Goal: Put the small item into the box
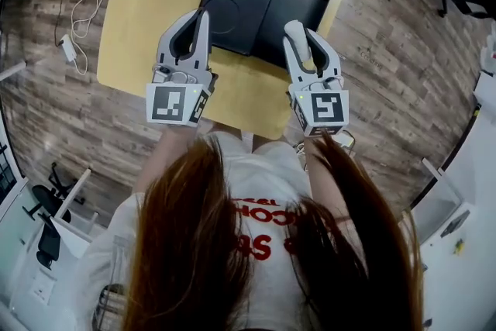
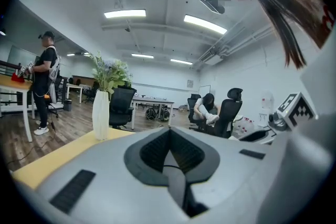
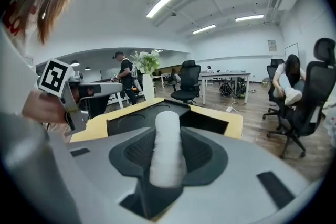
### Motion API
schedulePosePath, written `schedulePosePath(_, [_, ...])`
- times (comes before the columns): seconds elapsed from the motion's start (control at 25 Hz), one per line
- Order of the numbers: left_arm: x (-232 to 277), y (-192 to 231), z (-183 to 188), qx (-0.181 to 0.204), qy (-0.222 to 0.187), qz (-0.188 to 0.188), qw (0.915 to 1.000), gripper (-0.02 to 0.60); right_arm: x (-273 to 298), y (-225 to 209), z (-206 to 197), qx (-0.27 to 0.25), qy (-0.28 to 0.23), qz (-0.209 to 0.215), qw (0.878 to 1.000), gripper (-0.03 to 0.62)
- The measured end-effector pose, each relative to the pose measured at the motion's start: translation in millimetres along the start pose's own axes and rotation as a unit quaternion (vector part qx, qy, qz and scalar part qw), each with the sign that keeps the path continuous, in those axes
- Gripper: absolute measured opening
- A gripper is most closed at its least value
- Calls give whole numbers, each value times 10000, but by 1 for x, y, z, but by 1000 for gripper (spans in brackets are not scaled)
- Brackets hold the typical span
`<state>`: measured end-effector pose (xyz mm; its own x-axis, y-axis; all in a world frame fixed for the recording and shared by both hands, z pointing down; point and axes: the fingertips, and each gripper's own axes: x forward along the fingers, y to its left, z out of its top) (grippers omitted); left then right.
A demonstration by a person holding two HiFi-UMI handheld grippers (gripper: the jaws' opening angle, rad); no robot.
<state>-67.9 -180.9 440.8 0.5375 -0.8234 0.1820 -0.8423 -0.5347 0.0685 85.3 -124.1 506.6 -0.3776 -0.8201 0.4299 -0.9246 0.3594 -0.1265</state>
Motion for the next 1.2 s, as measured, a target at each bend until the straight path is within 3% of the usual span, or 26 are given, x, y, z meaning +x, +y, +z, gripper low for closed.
schedulePosePath(0.2, [-6,-2,-10,-40,118,16,9999,6,4,5,-27,77,375,63,9992,155])
schedulePosePath(0.48, [-12,-3,-9,-48,57,72,9999,6,7,13,-34,175,473,269,9984,173])
schedulePosePath(0.92, [-10,-4,21,-22,-213,47,9998,6,-12,-1,44,250,-654,74,9975,33])
schedulePosePath(1.2, [-13,-6,61,118,-595,109,9981,6,-37,-11,101,78,-1246,-80,9921,15])
